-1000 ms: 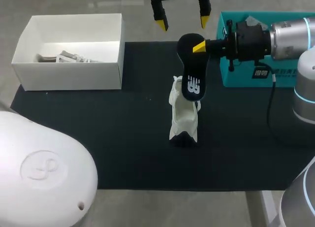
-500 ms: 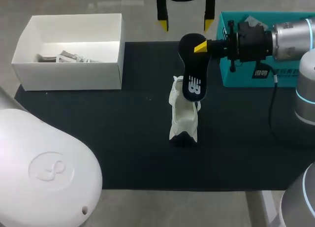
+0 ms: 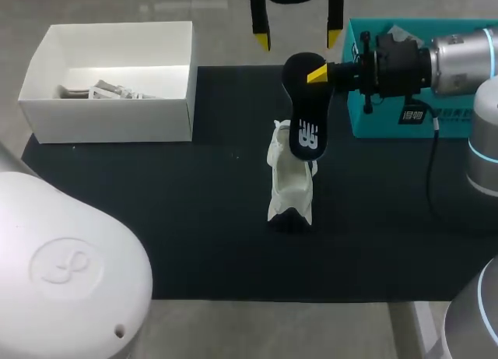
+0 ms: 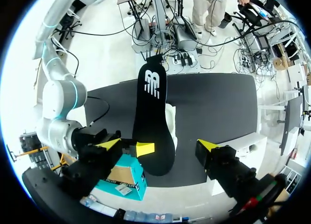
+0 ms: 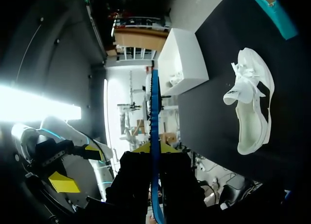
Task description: Take the shoe out of the shoebox, open the shoe tongue, remove and reinsert the insole, then place the shoe into the shoebox
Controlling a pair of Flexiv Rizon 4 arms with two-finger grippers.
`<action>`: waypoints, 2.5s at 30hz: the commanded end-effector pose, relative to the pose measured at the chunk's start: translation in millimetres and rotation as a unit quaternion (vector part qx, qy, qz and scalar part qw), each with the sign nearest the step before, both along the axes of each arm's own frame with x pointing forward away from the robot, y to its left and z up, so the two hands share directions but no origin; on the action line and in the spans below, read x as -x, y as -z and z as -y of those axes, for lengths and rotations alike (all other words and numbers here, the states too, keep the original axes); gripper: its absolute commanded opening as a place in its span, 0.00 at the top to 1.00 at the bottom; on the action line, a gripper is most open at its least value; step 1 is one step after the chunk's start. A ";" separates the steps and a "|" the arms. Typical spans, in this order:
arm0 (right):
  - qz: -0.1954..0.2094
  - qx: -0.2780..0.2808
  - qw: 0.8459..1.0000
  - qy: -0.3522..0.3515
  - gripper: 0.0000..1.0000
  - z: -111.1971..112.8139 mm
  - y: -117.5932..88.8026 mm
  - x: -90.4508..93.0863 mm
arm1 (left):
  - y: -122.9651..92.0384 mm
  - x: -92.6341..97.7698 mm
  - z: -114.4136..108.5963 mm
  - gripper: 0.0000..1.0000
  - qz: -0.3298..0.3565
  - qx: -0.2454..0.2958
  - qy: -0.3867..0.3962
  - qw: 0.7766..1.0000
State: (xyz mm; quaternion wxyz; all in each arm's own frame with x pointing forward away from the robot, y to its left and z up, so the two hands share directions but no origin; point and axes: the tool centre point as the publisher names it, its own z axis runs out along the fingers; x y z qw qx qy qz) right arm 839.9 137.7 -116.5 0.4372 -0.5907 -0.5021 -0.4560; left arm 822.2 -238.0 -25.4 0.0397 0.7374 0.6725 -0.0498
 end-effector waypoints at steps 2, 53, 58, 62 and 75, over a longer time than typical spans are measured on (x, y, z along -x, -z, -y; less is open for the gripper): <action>0.000 -0.002 1.000 0.002 1.00 -1.8 1.6 1.6 | 2.0 0.6 -0.1 0.00 0.004 0.009 0.000 1.000; 0.018 0.004 0.999 0.041 1.00 41.6 -16.3 11.8 | 31.0 16.5 -50.9 0.00 0.024 0.542 -0.070 0.837; 0.025 -0.010 0.999 0.030 1.00 40.0 -22.3 13.3 | 39.8 19.5 -45.9 0.00 0.014 0.577 -0.088 0.812; 0.026 -0.019 0.999 0.023 1.00 38.6 -25.6 12.8 | 47.5 15.2 -41.2 0.00 0.020 0.591 -0.087 0.802; 0.033 -0.083 0.996 0.015 1.00 22.9 -37.8 14.1 | 51.6 -8.7 0.1 0.00 0.063 0.654 -0.039 0.752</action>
